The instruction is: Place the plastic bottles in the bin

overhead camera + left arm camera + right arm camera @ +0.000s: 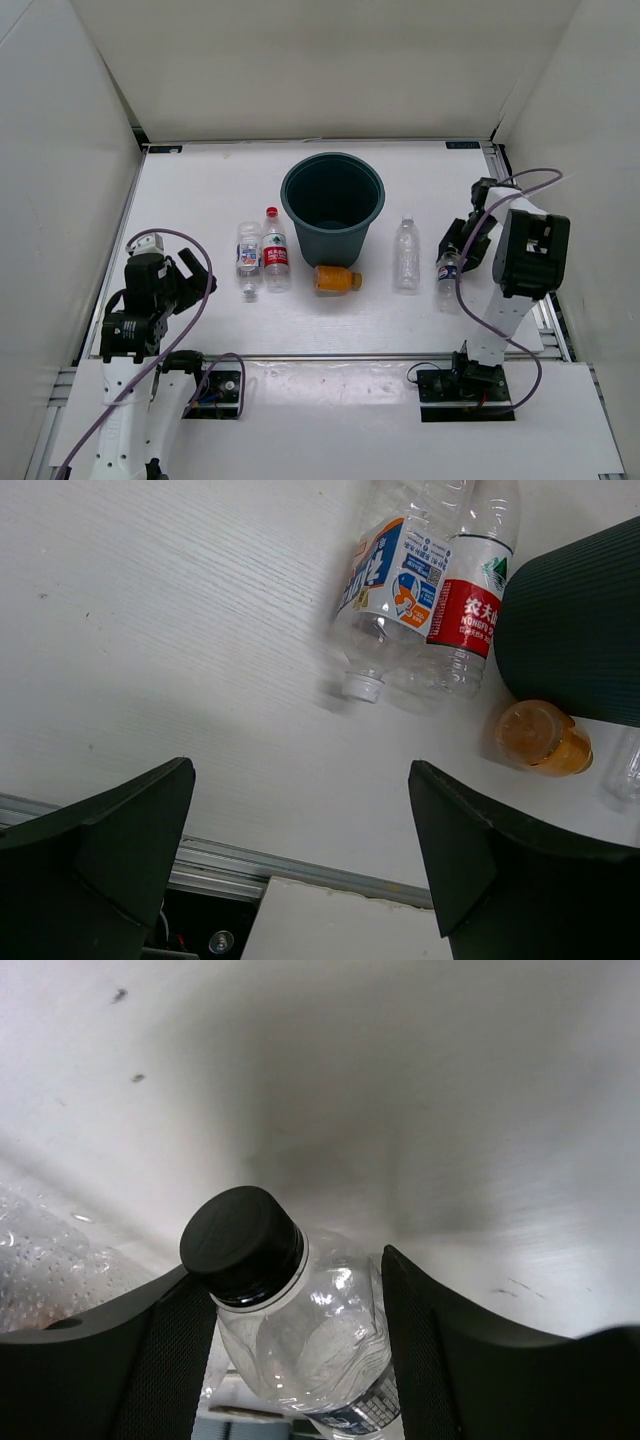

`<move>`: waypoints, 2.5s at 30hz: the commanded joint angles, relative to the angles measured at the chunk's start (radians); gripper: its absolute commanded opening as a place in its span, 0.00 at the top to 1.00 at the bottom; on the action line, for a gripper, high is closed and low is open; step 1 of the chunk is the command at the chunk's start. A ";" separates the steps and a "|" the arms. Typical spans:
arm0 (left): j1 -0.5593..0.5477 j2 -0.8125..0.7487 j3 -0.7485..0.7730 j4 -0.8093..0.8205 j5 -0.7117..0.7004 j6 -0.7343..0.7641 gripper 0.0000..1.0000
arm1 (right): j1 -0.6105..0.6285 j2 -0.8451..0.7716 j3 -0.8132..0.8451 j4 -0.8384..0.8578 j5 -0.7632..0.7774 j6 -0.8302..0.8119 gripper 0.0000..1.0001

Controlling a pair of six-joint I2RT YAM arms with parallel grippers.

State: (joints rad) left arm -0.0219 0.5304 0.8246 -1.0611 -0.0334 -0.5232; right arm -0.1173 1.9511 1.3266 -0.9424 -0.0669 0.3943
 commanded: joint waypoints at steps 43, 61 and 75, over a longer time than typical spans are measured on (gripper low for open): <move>-0.003 0.052 -0.001 0.016 0.006 -0.001 0.00 | 0.524 -0.532 0.631 -0.006 0.225 0.219 0.00; -0.003 0.052 -0.001 0.007 0.006 -0.001 0.00 | 0.240 -0.443 -0.219 0.208 -0.014 0.262 0.00; -0.003 0.052 -0.001 0.007 -0.003 -0.011 0.00 | 0.220 -0.216 -0.251 0.272 -0.065 0.253 0.26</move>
State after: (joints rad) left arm -0.0219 0.5819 0.8246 -1.0615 -0.0341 -0.5312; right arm 0.1177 1.7634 1.0870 -0.6987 -0.1066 0.6498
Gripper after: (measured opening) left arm 1.000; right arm 0.781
